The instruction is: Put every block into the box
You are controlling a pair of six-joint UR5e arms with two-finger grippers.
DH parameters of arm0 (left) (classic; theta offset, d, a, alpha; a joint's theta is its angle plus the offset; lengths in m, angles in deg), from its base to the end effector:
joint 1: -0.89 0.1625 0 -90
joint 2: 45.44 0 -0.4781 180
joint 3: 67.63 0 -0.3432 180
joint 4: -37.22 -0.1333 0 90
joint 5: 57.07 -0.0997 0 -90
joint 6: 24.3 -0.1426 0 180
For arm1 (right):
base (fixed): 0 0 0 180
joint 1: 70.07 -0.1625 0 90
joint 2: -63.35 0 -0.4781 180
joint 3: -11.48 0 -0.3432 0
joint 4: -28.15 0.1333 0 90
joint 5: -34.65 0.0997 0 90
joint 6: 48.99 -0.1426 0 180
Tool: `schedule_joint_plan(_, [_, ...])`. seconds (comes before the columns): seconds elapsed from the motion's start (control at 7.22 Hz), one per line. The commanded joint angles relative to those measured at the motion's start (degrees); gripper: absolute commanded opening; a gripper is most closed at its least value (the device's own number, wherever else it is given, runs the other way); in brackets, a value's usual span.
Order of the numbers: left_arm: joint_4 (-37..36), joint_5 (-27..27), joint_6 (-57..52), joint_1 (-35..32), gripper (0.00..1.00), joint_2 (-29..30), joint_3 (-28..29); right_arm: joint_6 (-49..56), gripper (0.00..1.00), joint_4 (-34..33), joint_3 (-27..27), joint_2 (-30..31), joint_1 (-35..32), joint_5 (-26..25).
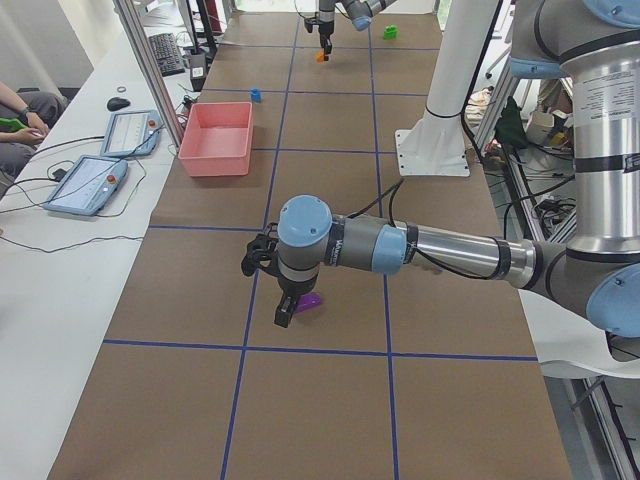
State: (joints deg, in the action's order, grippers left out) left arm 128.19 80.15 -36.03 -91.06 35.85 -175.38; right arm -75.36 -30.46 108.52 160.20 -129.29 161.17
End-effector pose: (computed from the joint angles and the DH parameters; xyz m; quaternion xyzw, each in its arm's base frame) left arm -0.0416 -0.3804 0.6592 0.1269 0.3866 0.1126 0.9065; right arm -0.1790 -0.3952 0.6815 0.0827 -0.3884 -0.1204 0.9099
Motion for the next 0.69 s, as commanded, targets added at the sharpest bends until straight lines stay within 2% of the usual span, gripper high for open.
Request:
schedule_joint_plan(0.0, [0.00,0.86,-0.14,0.54,1.00,0.01,0.00,-1.04,0.00,-11.92,3.24,-10.47,-1.33,0.04])
schedule_joint_plan(0.42, [0.09,0.86,-0.14,0.63,1.00,0.01,-0.09,-13.14,0.00,-21.33,1.32,-26.82,-1.16,0.04])
schedule_joint_plan(0.55, [0.09,0.86,-0.14,0.72,1.00,0.01,0.00,-14.39,0.00,-25.46,-2.87,-34.72,-1.16,-0.05])
